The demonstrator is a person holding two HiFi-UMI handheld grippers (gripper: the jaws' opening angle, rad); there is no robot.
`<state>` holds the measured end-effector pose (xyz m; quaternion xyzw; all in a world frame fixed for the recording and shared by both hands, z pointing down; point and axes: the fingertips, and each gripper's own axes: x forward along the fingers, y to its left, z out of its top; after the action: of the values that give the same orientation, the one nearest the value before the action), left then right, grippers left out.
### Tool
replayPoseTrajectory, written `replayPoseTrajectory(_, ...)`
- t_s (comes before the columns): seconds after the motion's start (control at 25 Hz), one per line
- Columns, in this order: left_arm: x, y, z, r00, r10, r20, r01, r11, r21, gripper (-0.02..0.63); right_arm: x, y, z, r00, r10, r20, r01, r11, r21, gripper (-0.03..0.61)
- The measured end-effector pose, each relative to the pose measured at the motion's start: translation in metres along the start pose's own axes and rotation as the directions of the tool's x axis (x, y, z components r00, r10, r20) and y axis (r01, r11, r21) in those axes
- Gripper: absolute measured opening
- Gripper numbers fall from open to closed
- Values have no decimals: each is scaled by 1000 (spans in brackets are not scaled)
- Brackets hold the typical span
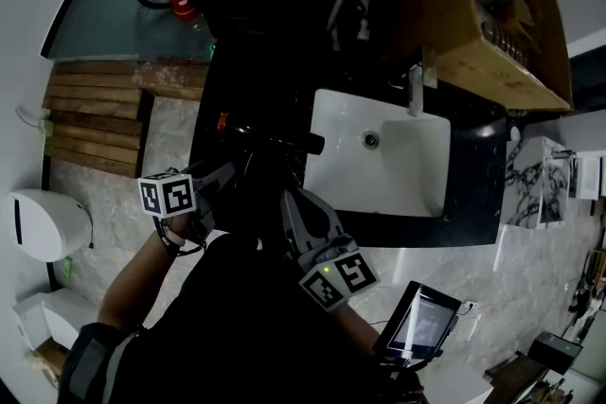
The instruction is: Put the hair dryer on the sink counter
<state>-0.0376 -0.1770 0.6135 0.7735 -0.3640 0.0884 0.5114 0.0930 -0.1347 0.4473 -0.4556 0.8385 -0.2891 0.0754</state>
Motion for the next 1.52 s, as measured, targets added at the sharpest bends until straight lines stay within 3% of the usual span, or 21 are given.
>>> replayPoseTrajectory(0.16, -13, -11, 6, 999, 4, 42, -7, 998, 61, 201, -1, 6, 1, 1000, 4, 3, -4, 1000, -14, -5)
replayPoseTrajectory(0.48, -47, -62, 25, 983, -111, 146, 92, 987, 134, 201, -4, 16, 4, 1000, 1, 17, 0, 999, -40, -5)
replayPoseTrajectory(0.64, -64, -92, 42, 956, -189, 224, 186, 982, 39, 199, -3, 21, 7, 1000, -2, 23, 4, 998, -58, -5)
replayPoseTrajectory(0.76, -75, -117, 52, 935, -232, 268, 223, 973, 63, 199, -3, 22, 8, 1000, -17, 18, 19, 997, -70, -5)
replayPoseTrajectory(0.84, -84, -131, 57, 924, -242, 295, 210, 968, 138, 174, -4, 23, 10, 1000, -24, 19, 26, 996, -87, -5)
replayPoseTrajectory(0.96, -95, -147, 62, 911, -251, 326, 170, 951, 257, 79, -3, 24, 15, 999, -30, 26, 33, 993, -117, -5)
replayPoseTrajectory(1.08, -101, -160, 60, 905, -268, 331, 156, 932, 326, 29, -2, 27, 20, 999, -34, 30, 38, 989, -142, -5)
replayPoseTrajectory(1.32, -99, -173, 49, 911, -261, 319, 109, 899, 425, 15, 0, 37, 27, 999, -24, 32, 30, 978, -209, -5)
replayPoseTrajectory(1.52, -104, -182, 54, 905, -234, 355, 13, 850, 526, 15, -2, 43, 36, 998, -22, 51, 34, 968, -248, -5)
